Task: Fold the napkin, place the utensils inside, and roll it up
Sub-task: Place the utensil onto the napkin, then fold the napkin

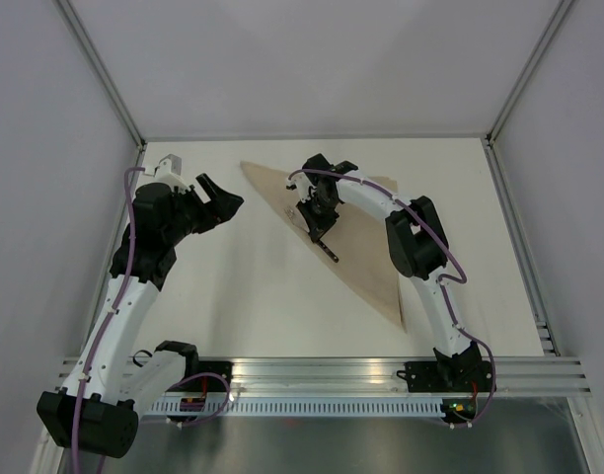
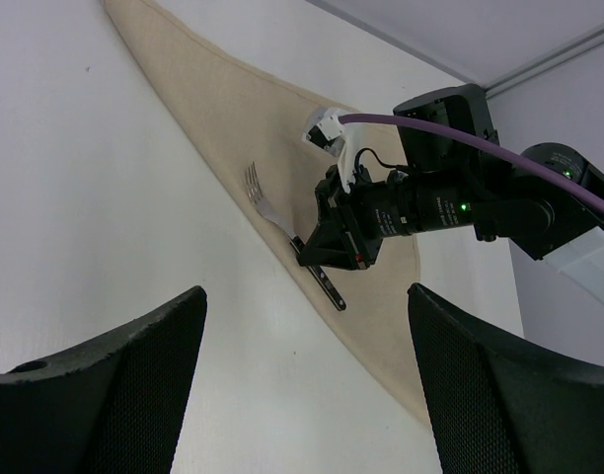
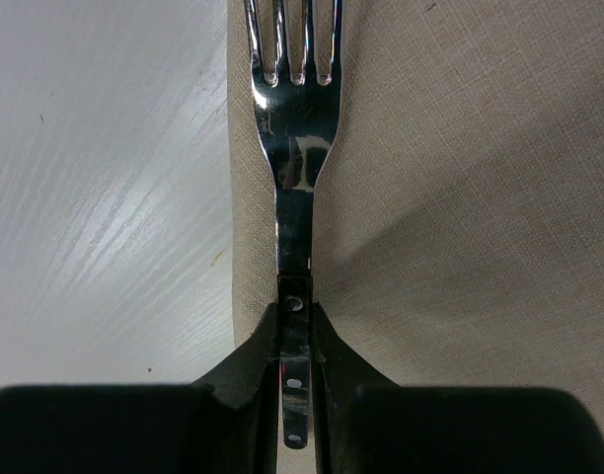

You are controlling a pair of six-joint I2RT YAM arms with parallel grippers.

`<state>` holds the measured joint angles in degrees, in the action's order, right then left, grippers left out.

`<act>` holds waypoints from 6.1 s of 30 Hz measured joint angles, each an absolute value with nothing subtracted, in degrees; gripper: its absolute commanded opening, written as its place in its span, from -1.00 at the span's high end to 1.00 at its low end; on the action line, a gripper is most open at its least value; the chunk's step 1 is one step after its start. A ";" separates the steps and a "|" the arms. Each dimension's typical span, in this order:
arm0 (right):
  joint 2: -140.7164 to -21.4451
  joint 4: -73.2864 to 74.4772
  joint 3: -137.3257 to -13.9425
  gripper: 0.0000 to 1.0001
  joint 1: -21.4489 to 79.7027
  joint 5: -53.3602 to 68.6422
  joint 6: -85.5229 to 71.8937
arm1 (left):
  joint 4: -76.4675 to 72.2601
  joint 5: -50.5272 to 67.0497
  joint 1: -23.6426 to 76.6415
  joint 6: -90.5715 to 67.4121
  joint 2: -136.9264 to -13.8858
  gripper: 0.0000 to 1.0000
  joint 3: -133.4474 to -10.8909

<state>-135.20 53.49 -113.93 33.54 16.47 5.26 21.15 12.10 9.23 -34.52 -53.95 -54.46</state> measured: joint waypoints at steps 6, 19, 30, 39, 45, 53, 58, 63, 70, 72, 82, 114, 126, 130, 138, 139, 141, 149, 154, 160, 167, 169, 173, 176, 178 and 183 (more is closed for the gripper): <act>-135.24 53.47 -113.93 0.92 33.56 16.38 5.17 | 21.17 12.10 9.23 -34.37 -53.95 -0.79 -54.46; -135.22 53.36 -113.82 0.46 33.54 16.40 5.15 | 21.17 12.10 9.23 -33.89 -53.95 -0.90 -54.46; -134.17 53.47 -113.71 0.12 33.54 16.49 5.23 | 21.04 12.64 9.23 -32.93 -53.74 -0.99 -54.41; -122.74 53.43 -113.84 0.09 26.41 21.78 3.73 | 13.87 10.31 20.75 -28.25 -52.05 -0.99 -48.36; -112.57 49.34 -110.24 0.09 8.84 25.74 2.26 | 5.52 -1.15 42.98 -20.75 -56.12 -0.99 -44.80; -107.72 47.05 -97.65 0.10 1.67 28.80 1.61 | -11.97 -18.70 67.26 -4.95 -73.08 -0.99 -41.41; -107.72 46.76 -95.37 0.10 -0.05 30.22 1.41 | -24.12 -25.50 77.10 6.28 -85.67 -0.99 -40.71; -107.68 45.06 -94.98 0.10 -2.24 30.17 1.21 | -36.38 -25.87 82.39 14.17 -93.86 -0.99 -39.22; -107.59 44.10 -93.30 0.11 -2.37 30.20 1.19 | -46.83 -24.75 84.88 19.16 -102.87 -0.98 -39.79; -107.55 44.05 -93.12 0.11 -2.39 30.20 1.19 | -48.10 -24.58 85.34 20.27 -105.34 -0.97 -41.12; -107.24 43.46 -92.62 0.13 -2.48 30.20 1.19 | -49.89 -23.42 87.09 22.70 -113.56 -0.82 -47.88; -106.87 42.94 -91.90 0.22 -2.48 30.22 1.17 | -52.38 -27.07 87.50 27.55 -122.26 0.92 -53.43; -106.87 42.78 -91.61 0.23 -2.48 30.22 1.17 | -48.84 -26.52 86.28 23.16 -119.26 0.95 -53.91; -106.87 42.76 -91.61 0.22 -2.48 30.22 1.17 | -45.63 -24.25 82.08 16.08 -114.43 0.95 -53.91; -106.76 42.59 -91.59 0.22 -2.48 30.20 1.17 | -40.27 -20.08 66.26 -3.27 -104.16 0.95 -53.06; -106.65 42.59 -91.55 0.22 -2.48 30.20 1.17 | -39.62 -19.55 64.31 -5.74 -103.26 0.95 -52.58; -106.45 42.54 -91.53 0.22 -2.48 30.20 1.17 | -37.95 -18.98 60.69 -10.20 -102.06 0.95 -51.83; -105.93 42.39 -91.31 0.22 -2.48 30.20 1.17 | -31.51 -15.55 49.17 -21.61 -100.97 0.95 -50.19; -105.80 42.37 -91.24 0.22 -2.48 30.20 1.17 | -29.41 -13.06 43.03 -25.65 -100.97 0.95 -49.17; -105.80 42.37 -91.20 0.22 -2.48 30.22 1.17 | -28.21 -10.31 37.50 -28.29 -100.99 0.95 -48.90; -105.80 42.37 -91.20 0.22 -2.48 30.20 1.17 | -25.17 -9.61 34.98 -30.52 -102.39 0.95 -49.41; -105.80 42.35 -91.20 0.22 -2.48 30.20 1.19 | -24.51 -9.61 34.65 -30.81 -102.80 0.95 -49.91; -105.80 42.35 -91.20 0.22 -2.48 30.20 1.19 | -23.83 -8.60 33.67 -31.48 -103.55 0.95 -50.94; -105.80 42.35 -91.20 0.22 -2.48 30.20 1.17 | -23.27 -7.94 32.67 -31.73 -104.36 0.95 -52.07; -105.80 42.33 -91.20 0.22 -2.48 30.20 1.19 | -22.59 -7.35 31.90 -31.90 -104.86 0.95 -52.88; -105.80 42.33 -91.18 0.21 -2.48 30.20 1.17 | -22.33 -6.79 30.50 -32.08 -105.41 0.95 -53.65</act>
<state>-105.80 42.33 -91.18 -2.48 30.20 1.17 -22.33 -6.79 30.50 -32.08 -105.41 -53.65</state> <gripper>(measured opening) 0.391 0.031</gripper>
